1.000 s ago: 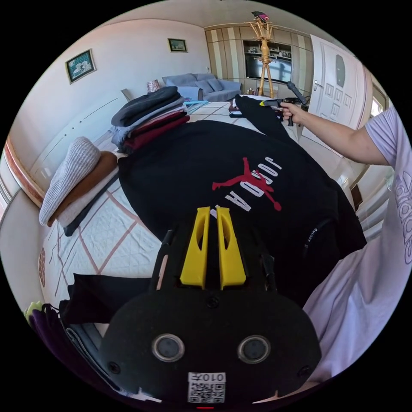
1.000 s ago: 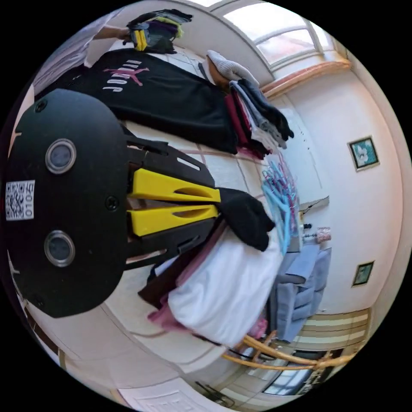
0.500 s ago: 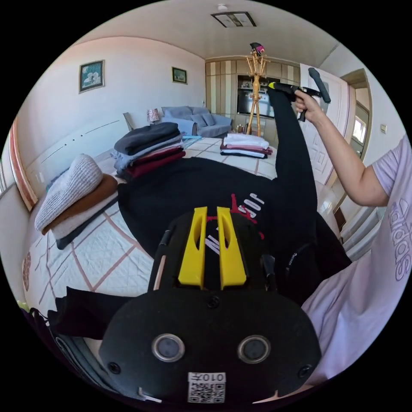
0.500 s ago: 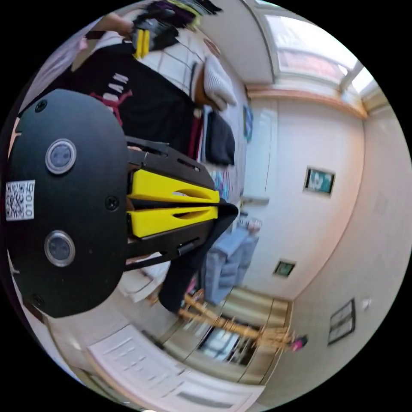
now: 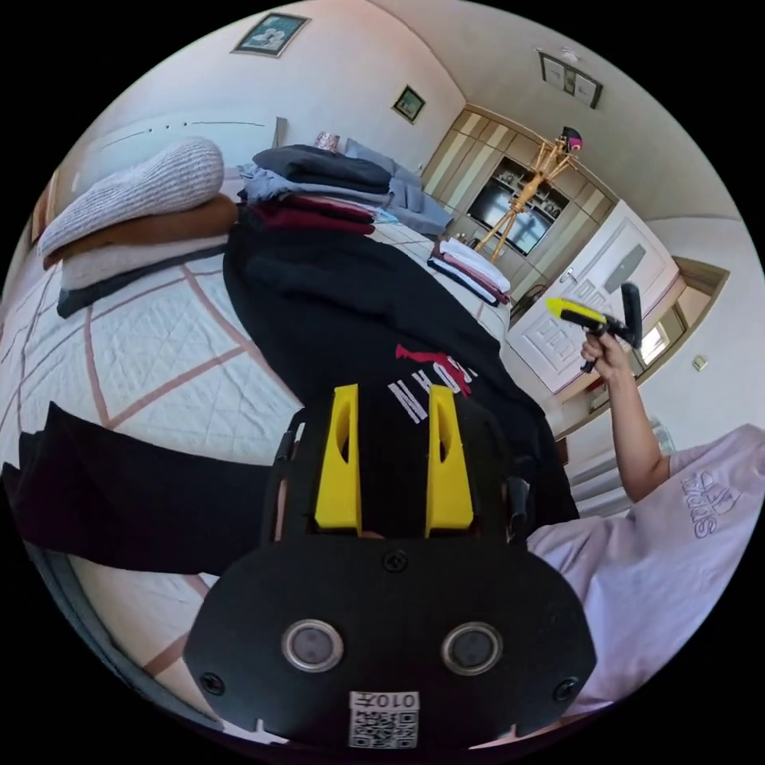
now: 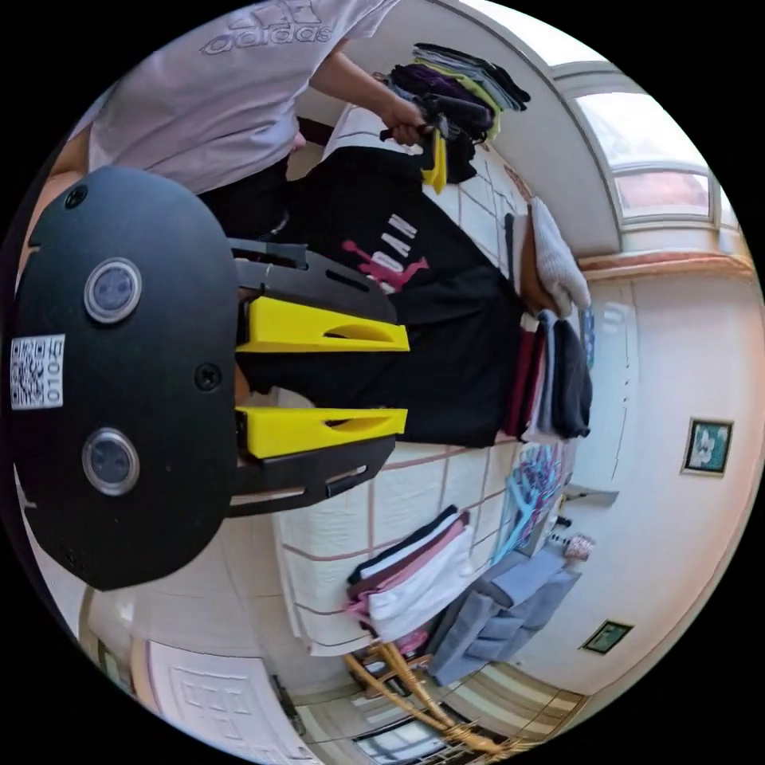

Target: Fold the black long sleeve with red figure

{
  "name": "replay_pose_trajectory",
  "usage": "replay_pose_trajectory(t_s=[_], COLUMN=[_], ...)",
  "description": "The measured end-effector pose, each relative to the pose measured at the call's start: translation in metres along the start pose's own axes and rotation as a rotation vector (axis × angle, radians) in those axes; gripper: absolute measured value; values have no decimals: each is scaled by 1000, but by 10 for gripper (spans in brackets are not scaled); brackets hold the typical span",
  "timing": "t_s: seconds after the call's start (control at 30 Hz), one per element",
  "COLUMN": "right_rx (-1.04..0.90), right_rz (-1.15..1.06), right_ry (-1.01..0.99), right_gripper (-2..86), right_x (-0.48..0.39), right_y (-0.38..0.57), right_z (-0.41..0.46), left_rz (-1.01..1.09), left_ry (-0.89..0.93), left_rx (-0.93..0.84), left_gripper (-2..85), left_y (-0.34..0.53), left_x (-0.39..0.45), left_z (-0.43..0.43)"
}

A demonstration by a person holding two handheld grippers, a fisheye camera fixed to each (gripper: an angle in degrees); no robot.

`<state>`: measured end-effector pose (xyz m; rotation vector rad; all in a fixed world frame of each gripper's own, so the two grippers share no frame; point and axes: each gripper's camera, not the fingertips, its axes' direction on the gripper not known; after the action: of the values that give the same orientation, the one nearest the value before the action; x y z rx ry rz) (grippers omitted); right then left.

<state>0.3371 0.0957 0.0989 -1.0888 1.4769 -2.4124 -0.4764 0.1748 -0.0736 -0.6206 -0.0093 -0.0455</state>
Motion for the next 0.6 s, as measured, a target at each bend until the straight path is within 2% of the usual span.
replay_pose_trajectory(t_s=[0.13,0.2,0.4,0.6], right_rx=[-114,-172,-262,-206], right_rz=[-26,-41,-76,-44], right_ry=[17,-17,47,214], right_gripper=[104,100,48,17], right_x=[-19,-31,-70,-92], right_y=[68,90,120,129], right_z=[32,52,104,113], left_rz=[-28,9,118,28], left_ry=[143,159,142,57], left_rx=[76,77,-3,1], left_gripper=[123,124,141,152], left_y=[-21,-32,-69,-124], left_x=[-5,5,32,-1], left_z=[7,12,35,39])
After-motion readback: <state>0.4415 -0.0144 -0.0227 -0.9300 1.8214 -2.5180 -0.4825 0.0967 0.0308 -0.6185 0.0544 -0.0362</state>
